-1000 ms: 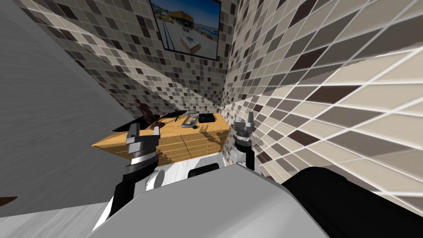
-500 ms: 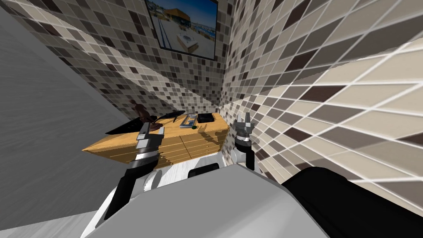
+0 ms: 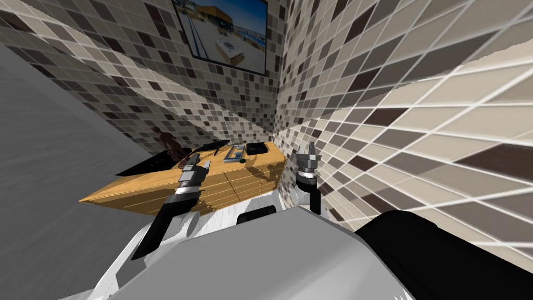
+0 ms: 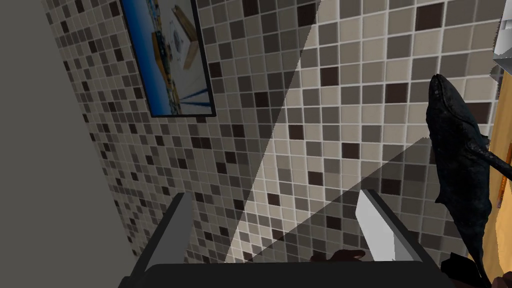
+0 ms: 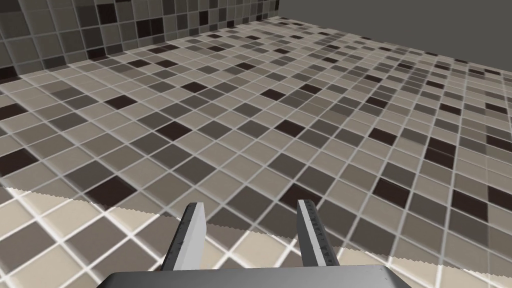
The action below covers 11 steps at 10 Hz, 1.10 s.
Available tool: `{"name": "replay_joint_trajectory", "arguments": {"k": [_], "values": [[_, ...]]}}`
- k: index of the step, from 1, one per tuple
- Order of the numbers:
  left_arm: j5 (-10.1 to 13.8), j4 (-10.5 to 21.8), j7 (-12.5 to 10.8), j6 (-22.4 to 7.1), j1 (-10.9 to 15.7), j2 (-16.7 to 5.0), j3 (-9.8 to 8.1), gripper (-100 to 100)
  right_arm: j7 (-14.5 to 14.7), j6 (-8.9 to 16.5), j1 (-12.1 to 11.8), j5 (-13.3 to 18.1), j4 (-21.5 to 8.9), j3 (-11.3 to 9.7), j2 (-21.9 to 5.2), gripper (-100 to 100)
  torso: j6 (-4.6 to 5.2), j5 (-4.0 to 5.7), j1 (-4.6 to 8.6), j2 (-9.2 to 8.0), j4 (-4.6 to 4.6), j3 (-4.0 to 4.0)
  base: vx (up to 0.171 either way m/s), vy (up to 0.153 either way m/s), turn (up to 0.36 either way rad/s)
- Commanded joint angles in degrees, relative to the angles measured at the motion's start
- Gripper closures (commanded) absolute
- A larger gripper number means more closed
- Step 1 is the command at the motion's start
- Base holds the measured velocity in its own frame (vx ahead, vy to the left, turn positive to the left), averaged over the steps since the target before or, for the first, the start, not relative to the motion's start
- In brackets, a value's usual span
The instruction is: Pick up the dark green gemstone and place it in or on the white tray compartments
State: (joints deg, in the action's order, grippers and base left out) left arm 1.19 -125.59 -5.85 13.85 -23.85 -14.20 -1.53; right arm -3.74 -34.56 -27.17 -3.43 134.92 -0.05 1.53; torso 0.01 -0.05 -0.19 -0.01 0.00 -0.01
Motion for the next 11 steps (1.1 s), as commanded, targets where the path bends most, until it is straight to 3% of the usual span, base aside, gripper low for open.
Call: {"name": "replay_joint_trajectory", "arguments": {"k": [1,6,9,11], "values": [[-0.4,1.2,-0.7,-2.9,1.1,-2.3,-0.56,-100,0.0,0.0,0.0,0.0,0.0,0.0,0.0,0,0.0,0.0,0.0,0.0,0.0,0.0,-0.009,0.041,-0.158],[-1.4,2.7,-2.0,-10.8,4.0,-8.0,-1.31,-100,0.0,0.0,0.0,0.0,0.0,0.0,0.0,0,-0.01,0.03,0.11,0.05,0.01,0.03,-0.001,0.027,-0.117],[-1.5,3.0,-2.3,-13.7,4.6,-9.5,-1.35,-100,0.0,0.0,0.0,0.0,0.0,0.0,0.0,0,-0.02,0.03,0.11,0.08,0.02,0.04,0.007,0.019,-0.071],[-1.7,3.4,-2.7,-17.6,5.6,-12.7,-1.16,-100,0.0,0.0,0.0,0.0,0.0,0.0,0.0,0,-0.02,0.03,0.11,0.08,0.02,0.05,0.015,0.024,-0.149]]}}
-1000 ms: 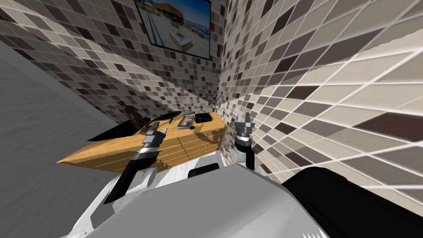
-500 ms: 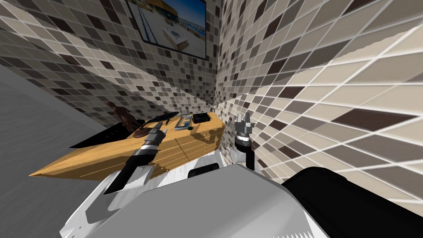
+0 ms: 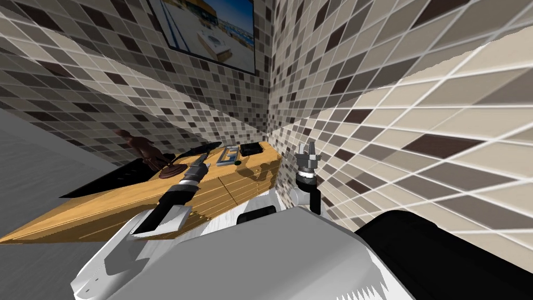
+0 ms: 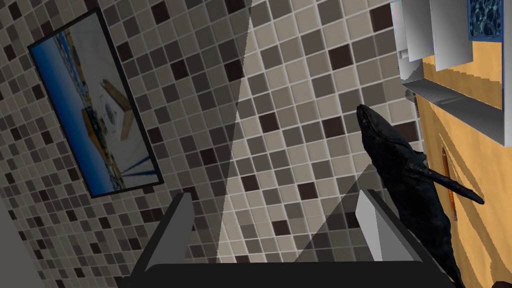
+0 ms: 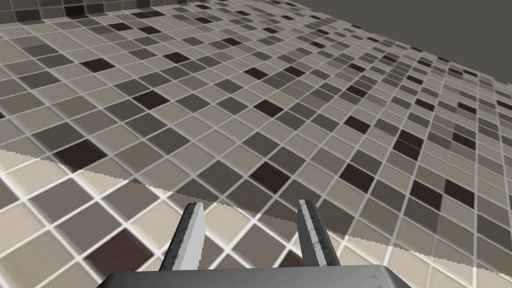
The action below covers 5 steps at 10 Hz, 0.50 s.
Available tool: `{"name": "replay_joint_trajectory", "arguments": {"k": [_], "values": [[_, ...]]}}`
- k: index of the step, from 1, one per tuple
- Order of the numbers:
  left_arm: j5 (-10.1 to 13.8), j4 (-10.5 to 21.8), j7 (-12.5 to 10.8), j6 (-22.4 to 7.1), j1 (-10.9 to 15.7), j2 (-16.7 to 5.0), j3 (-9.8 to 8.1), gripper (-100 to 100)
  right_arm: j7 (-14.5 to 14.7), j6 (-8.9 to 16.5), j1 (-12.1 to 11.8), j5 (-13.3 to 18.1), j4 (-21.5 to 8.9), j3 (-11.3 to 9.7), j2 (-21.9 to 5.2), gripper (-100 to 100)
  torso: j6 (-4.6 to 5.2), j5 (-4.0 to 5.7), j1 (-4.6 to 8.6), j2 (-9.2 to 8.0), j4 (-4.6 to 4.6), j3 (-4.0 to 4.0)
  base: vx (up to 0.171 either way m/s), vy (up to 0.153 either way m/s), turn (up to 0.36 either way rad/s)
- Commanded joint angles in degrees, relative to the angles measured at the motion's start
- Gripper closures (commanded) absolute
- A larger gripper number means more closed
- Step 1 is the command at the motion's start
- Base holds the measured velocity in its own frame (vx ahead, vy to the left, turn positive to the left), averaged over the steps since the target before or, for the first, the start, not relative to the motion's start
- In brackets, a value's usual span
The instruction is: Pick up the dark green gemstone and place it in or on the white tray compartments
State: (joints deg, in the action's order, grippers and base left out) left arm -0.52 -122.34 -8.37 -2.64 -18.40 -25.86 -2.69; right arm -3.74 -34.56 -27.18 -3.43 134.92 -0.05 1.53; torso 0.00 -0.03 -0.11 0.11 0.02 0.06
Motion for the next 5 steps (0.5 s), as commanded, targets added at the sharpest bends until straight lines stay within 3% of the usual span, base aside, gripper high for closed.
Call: {"name": "replay_joint_trajectory", "arguments": {"k": [1,4,5], "values": [[0.0,0.1,-0.2,-1.9,0.2,-1.1,0.0,-100,0.0,0.0,0.0,0.0,0.0,0.0,0.0,0,0.0,0.0,0.0,0.0,0.0,0.0,0.016,0.022,-0.061],[0.0,0.3,-0.4,-6.5,0.9,-4.5,0.55,-100,0.0,0.0,0.0,0.0,0.0,0.0,0.0,0,-0.03,0.01,0.06,-0.02,0.0,-0.01,0.016,0.013,-0.087],[0.0,0.3,-0.4,-6.8,0.9,-4.5,0.55,-100,0.0,0.0,0.0,0.0,0.0,0.0,0.0,0,-0.01,0.01,0.07,0.0,0.0,0.0,0.017,0.011,-0.068]]}}
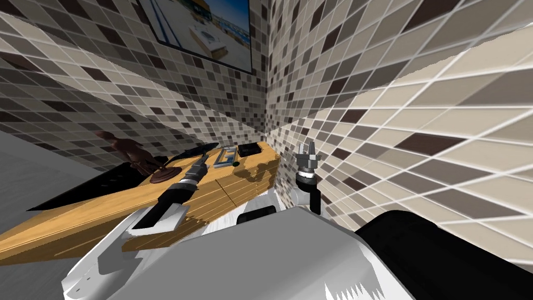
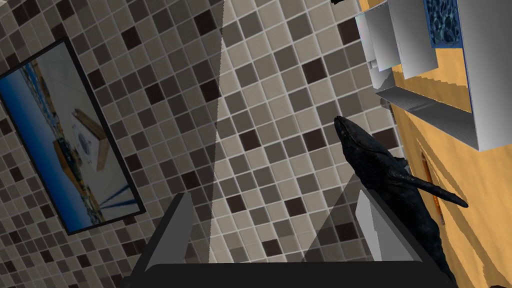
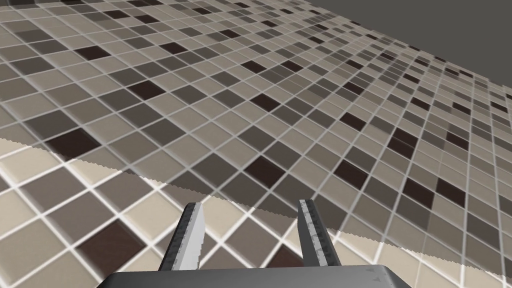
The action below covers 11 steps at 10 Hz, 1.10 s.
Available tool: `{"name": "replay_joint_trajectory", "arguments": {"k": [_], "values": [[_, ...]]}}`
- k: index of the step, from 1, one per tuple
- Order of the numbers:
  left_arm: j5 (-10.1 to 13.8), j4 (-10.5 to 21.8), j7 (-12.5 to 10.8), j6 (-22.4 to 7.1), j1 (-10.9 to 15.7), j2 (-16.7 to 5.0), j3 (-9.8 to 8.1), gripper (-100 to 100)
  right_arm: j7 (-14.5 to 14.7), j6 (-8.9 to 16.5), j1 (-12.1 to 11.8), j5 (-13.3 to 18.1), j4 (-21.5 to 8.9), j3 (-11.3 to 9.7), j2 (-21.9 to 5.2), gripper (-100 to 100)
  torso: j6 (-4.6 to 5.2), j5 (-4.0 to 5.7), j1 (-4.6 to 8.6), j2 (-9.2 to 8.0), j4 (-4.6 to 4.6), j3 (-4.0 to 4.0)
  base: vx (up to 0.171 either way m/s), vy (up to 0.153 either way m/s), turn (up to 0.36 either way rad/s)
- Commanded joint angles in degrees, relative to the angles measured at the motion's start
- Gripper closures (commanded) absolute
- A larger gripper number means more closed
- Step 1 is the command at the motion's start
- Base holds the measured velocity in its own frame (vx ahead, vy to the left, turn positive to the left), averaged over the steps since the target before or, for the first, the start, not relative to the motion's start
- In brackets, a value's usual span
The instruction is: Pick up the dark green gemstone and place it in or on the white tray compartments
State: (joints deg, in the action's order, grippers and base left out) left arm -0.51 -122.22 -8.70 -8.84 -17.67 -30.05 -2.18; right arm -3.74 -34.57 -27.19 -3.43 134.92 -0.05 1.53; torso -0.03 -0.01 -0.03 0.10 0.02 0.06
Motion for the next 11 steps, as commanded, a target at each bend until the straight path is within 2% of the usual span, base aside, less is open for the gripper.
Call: {"name": "replay_joint_trajectory", "arguments": {"k": [1,2,3,4,5,6,7,8,10,11], "values": [[0.1,0.1,-0.1,-2.9,0.5,-2.1,0.46,-100,0.0,0.0,0.0,0.0,0.0,0.0,0.0,0,0.0,0.0,0.0,0.0,0.0,0.0,0.021,0.018,-0.12],[0.1,0.1,-0.1,-3.0,0.5,-2.1,0.46,-100,0.0,0.0,0.0,0.0,0.0,0.0,0.0,0,0.02,0.0,-0.03,0.02,0.0,0.01,0.021,0.021,-0.05],[0.3,0.1,0.0,-5.3,0.7,-4.0,0.97,-100,0.0,0.0,0.0,0.0,0.0,0.0,0.0,0,-0.01,-0.01,-0.03,0.02,0.0,0.01,0.03,0.012,-0.097],[0.3,0.1,0.0,-5.6,0.7,-4.0,0.97,-100,0.0,0.0,0.0,0.0,0.0,0.0,0.0,0,0.02,0.0,-0.01,0.05,0.01,0.03,0.028,0.011,-0.067],[0.5,0.0,0.0,-7.7,0.9,-5.8,1.57,-100,0.0,0.0,0.0,0.0,0.0,0.0,0.0,0,0.0,0.0,0.0,0.05,0.01,0.03,0.033,0.008,-0.132],[0.5,0.0,0.0,-8.1,0.9,-5.8,1.57,-100,0.0,0.0,0.0,0.0,0.0,0.0,0.0,0,0.02,0.0,0.01,0.07,0.01,0.04,0.027,0.01,-0.061],[0.8,-0.2,0.1,-10.4,0.9,-7.7,2.25,-100,0.0,0.0,0.0,0.0,0.0,0.0,0.0,0,-0.01,0.0,0.01,0.05,0.01,0.03,0.031,0.012,-0.109],[0.8,-0.2,0.1,-10.6,0.9,-7.7,2.25,-100,0.0,0.0,0.0,0.0,0.0,0.0,0.0,0,0.01,0.0,0.0,0.06,0.01,0.04,0.029,0.014,-0.062],[1.4,-0.6,0.5,-14.4,1.0,-11.6,3.78,-100,0.0,0.0,0.0,0.0,0.0,0.0,0.0,0,0.01,0.0,0.01,0.08,0.02,0.05,0.048,0.01,-0.17],[1.4,-0.6,0.5,-15.6,1.0,-11.6,3.78,-100,0.0,0.0,0.0,0.0,0.0,0.0,0.0,0,0.03,0.0,0.01,0.14,0.03,0.08,0.041,0.015,-0.049]]}}
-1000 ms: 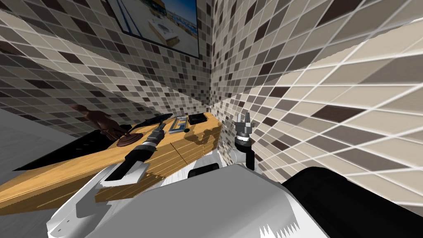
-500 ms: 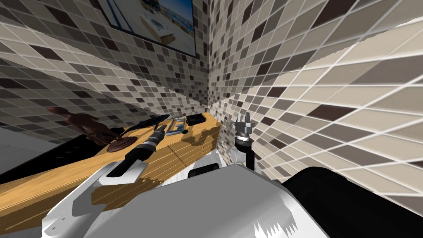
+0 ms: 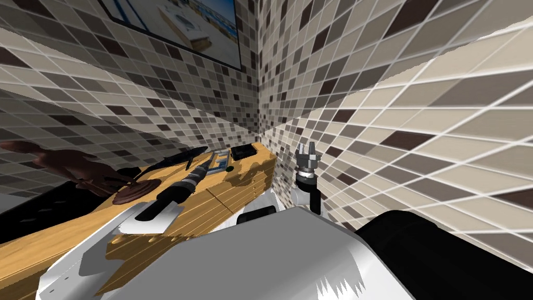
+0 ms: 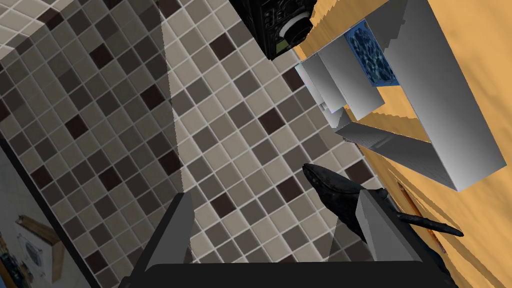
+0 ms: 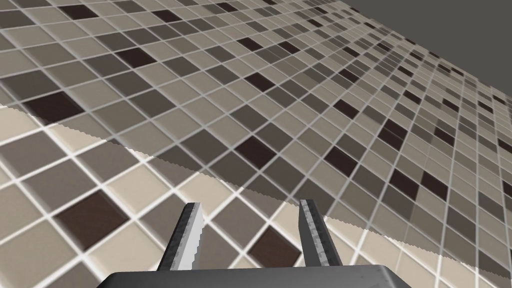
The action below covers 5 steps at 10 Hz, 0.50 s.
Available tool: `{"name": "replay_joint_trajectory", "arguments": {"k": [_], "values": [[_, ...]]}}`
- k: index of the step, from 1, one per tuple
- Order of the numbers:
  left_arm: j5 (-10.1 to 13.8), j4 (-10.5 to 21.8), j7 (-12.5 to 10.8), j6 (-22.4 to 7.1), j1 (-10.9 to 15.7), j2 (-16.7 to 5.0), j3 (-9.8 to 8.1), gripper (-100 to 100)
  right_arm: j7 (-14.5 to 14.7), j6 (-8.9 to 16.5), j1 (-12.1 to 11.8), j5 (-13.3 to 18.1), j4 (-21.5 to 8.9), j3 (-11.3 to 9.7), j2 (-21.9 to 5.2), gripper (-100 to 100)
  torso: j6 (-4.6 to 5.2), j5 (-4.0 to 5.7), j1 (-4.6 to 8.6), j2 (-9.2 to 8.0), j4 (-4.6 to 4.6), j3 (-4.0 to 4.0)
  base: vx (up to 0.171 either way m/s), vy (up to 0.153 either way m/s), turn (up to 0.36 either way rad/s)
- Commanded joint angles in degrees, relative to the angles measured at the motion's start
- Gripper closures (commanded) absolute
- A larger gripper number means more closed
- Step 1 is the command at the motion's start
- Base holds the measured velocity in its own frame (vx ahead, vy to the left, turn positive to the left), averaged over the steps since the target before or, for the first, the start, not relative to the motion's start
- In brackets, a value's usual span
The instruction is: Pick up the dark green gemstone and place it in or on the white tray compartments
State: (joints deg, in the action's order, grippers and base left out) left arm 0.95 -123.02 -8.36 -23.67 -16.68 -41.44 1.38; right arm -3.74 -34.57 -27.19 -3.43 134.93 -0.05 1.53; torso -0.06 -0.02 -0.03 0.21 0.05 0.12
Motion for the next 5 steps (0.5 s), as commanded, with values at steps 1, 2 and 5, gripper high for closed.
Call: {"name": "replay_joint_trajectory", "arguments": {"k": [1,2,5], "values": [[0.3,-0.1,0.3,-2.9,-0.1,-2.1,1.05,-100,0.0,0.0,0.0,0.0,0.0,0.0,0.0,0,0.0,0.0,0.0,0.0,0.0,0.0,0.038,0.009,-0.068],[0.3,-0.1,0.3,-3.2,-0.1,-2.1,1.05,-100,0.0,0.0,0.0,0.0,0.0,0.0,0.0,0,0.02,0.01,0.01,-0.01,0.0,-0.01,0.034,0.012,-0.062],[1.5,-1.2,0.9,-9.2,-0.5,-7.2,3.7,-100,0.0,0.0,0.0,0.0,0.0,0.0,0.0,0,0.03,0.01,0.01,0.07,0.01,0.04,0.06,0.011,-0.168]]}}
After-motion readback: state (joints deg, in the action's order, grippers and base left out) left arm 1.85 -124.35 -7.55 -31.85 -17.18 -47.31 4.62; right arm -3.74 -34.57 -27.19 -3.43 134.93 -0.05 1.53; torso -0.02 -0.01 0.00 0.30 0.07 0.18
